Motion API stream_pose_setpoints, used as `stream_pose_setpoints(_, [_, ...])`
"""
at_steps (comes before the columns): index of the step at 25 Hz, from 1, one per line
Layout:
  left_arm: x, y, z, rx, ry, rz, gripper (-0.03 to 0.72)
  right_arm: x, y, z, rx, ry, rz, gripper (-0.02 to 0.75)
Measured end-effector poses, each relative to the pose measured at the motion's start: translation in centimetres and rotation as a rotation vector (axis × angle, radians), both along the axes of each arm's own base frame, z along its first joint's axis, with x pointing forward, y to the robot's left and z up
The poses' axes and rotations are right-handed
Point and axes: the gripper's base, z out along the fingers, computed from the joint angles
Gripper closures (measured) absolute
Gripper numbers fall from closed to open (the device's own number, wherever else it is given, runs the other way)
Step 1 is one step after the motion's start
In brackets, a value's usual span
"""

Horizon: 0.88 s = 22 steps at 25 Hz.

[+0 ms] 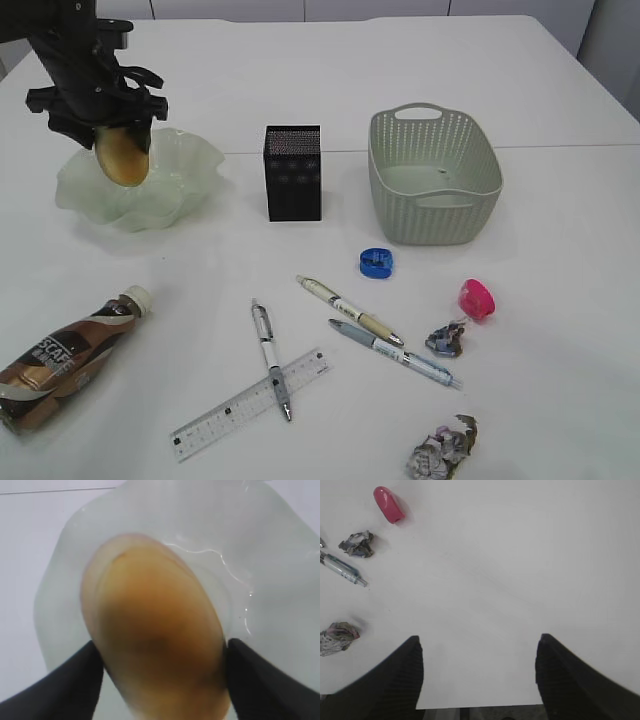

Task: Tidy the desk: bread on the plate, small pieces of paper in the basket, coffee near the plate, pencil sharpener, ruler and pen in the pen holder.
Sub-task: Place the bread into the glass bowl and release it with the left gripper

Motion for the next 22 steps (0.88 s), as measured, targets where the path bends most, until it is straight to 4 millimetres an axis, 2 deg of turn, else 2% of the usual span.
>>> stream_pose_setpoints(1, [0.0,0.0,0.0,0.005,-0.003,-0.001,0.092,0.0,0.0,0.0,0.003,0.0,-0.008,0.225])
stream_pose_setpoints(3, [0.0,0.1,0.0,0.015,-0.005,-0.003,0.057,0.0,0.0,0.0,0.006,0.0,-0.019,0.225])
stream_pose_setpoints(12, [-0.4,0.3,0.1,0.036,0.042,0.008,0.053,0.0,0.0,0.0,0.009,0.001,-0.026,0.225])
stream_pose_setpoints(15, [-1.3,0.6,2.0,0.05,0.062,0.005,0.067,0.0,0.1,0.0,0.022,0.004,-0.028,0.225])
stream_pose_setpoints(19, [-3.3,1.0,5.8,0.065,0.099,-0.007,0.092,-0.2,0.3,-0.1,0.043,0.027,-0.031,0.225])
stream_pose_setpoints(22, [-4.2,0.5,7.8,0.004,0.112,-0.049,0.099,-0.4,0.3,-0.1,0.043,0.048,-0.033,0.225])
